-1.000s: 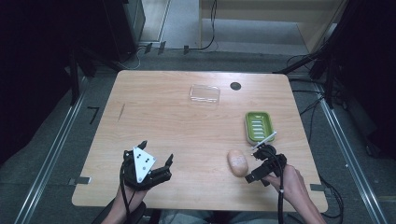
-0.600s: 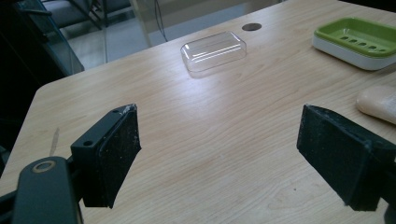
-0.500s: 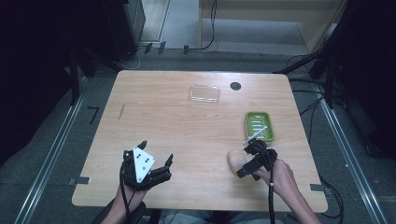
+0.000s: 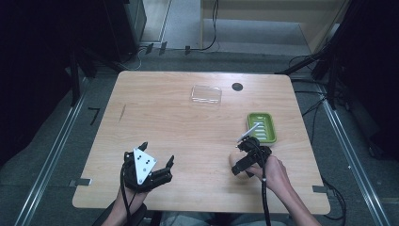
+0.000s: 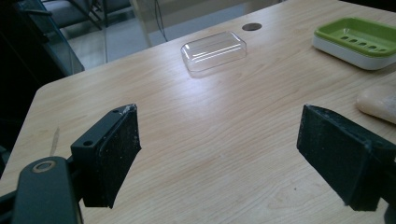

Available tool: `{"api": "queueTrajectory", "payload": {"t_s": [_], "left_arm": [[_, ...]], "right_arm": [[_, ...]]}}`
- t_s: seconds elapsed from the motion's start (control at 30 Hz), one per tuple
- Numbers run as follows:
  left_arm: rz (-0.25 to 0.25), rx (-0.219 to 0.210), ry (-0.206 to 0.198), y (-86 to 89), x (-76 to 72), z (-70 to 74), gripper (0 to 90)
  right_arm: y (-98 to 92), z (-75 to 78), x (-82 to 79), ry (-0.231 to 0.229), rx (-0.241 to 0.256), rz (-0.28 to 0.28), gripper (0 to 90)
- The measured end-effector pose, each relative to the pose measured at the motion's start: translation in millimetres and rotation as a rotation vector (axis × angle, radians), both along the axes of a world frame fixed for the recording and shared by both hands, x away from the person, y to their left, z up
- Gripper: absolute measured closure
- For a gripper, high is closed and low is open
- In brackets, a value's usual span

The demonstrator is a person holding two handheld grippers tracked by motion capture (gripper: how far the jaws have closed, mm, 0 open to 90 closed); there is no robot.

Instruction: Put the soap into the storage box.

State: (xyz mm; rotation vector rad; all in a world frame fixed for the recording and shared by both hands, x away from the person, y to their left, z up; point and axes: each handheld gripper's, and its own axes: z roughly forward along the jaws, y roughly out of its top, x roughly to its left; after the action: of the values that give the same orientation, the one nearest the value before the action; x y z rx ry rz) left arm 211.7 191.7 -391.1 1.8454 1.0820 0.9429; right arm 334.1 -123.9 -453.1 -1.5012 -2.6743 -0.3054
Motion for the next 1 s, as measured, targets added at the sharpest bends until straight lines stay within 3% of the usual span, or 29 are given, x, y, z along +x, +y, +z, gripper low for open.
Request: {"api": "queueTrajectory", "payload": {"t_s": [0.77, 1.0], "left_arm": [[0.004, 0.006, -0.001, -0.3, -0.1, -0.2, 14.0], [0.005, 0.008, 0.000, -0.3, -0.1, -0.2, 14.0]], "right_arm": [[20.6, -13.1, 16.6, 0.003, -0.063, -0.012, 4.3], [22.1, -14.1, 17.3, -0.001, -0.072, -0.025, 10.1]]}}
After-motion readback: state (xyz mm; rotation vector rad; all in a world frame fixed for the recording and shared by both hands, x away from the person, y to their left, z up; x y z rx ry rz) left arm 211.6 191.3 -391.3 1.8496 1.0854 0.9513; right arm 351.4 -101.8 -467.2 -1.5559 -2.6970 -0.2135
